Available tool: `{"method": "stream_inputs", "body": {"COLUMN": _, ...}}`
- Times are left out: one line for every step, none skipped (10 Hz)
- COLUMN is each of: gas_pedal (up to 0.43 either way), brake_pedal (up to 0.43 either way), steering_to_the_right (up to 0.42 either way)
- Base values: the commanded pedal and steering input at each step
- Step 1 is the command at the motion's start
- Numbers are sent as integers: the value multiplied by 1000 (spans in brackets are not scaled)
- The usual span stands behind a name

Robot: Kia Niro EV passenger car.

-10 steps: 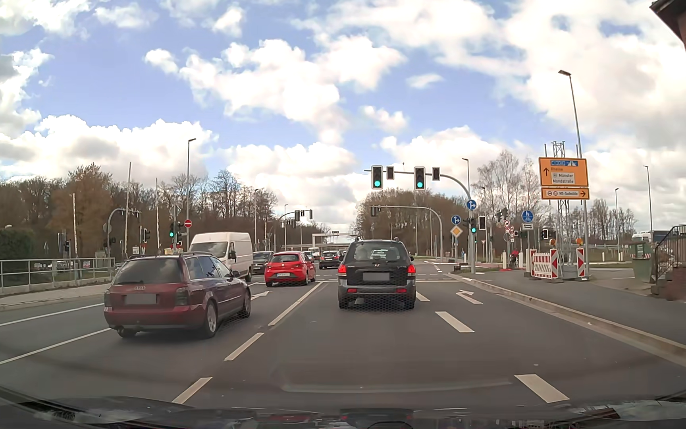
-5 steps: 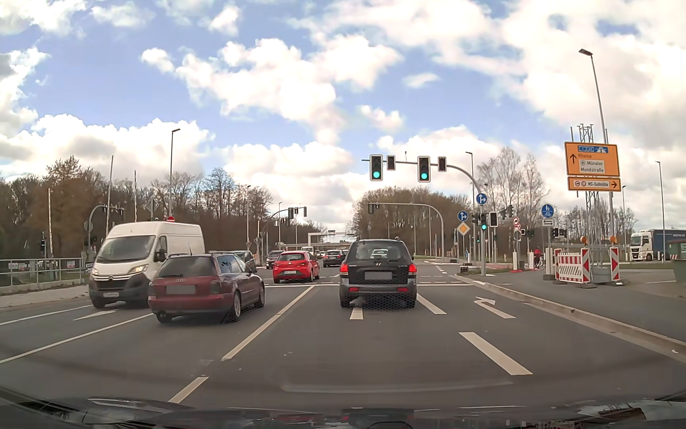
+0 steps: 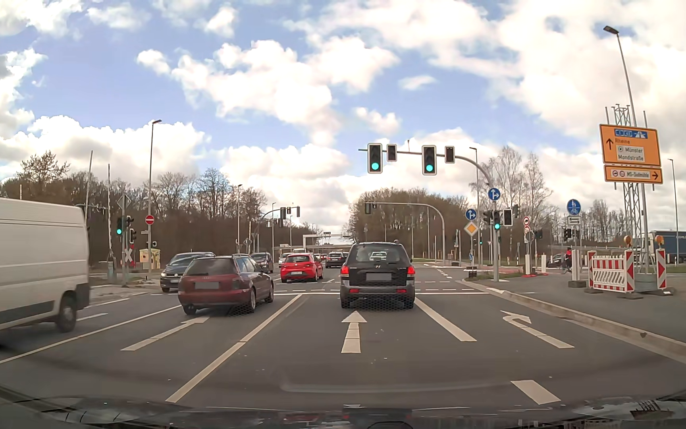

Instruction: Follow the waypoints while adhering to traffic rules and regulations

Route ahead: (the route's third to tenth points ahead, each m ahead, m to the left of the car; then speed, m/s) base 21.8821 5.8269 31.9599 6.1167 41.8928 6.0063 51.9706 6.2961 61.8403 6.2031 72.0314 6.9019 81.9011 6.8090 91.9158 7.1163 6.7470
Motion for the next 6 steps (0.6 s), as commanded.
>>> {"method": "stream_inputs", "body": {"gas_pedal": 287, "brake_pedal": 0, "steering_to_the_right": 5}}
{"method": "stream_inputs", "body": {"gas_pedal": 287, "brake_pedal": 0, "steering_to_the_right": 3}}
{"method": "stream_inputs", "body": {"gas_pedal": 287, "brake_pedal": 0, "steering_to_the_right": 0}}
{"method": "stream_inputs", "body": {"gas_pedal": 287, "brake_pedal": 0, "steering_to_the_right": -2}}
{"method": "stream_inputs", "body": {"gas_pedal": 280, "brake_pedal": 0, "steering_to_the_right": -2}}
{"method": "stream_inputs", "body": {"gas_pedal": 260, "brake_pedal": 0, "steering_to_the_right": -2}}
